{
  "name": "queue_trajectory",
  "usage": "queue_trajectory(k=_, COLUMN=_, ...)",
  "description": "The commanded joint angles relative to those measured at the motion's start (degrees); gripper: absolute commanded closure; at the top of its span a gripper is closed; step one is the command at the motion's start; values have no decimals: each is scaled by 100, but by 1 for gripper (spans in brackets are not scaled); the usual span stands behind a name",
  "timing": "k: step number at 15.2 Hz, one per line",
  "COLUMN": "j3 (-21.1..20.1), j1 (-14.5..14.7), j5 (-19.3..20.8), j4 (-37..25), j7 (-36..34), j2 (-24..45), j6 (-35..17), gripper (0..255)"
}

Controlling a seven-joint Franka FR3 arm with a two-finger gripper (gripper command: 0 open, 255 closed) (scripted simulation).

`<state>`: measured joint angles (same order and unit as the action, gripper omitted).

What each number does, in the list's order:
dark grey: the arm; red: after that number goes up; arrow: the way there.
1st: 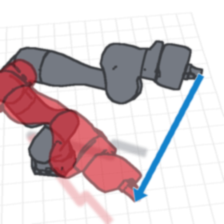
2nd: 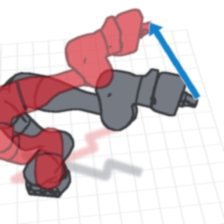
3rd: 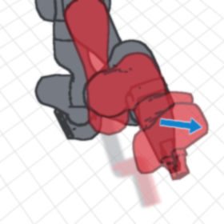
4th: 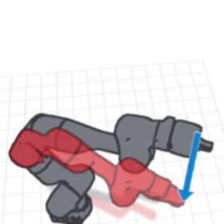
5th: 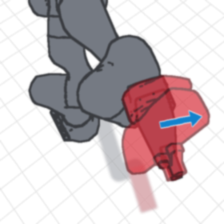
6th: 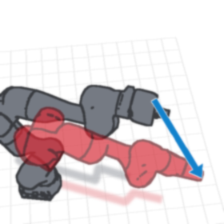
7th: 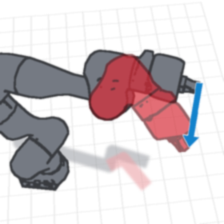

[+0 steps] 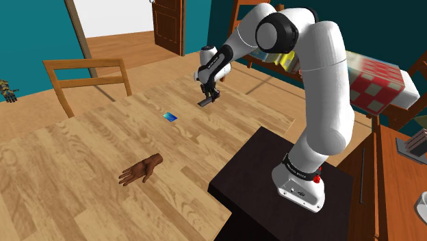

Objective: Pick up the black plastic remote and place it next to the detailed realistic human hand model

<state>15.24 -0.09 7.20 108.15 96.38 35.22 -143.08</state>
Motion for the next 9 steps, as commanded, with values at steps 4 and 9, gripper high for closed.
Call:
queue_trajectory(k=4, j3=33, j1=44, j5=32, j4=22, j7=23, j2=-292, j6=267, gripper=255)
queue_trajectory(k=9, j3=68, j1=620, j5=256, j4=890, j7=-646, j2=-823, j6=48, gripper=255)
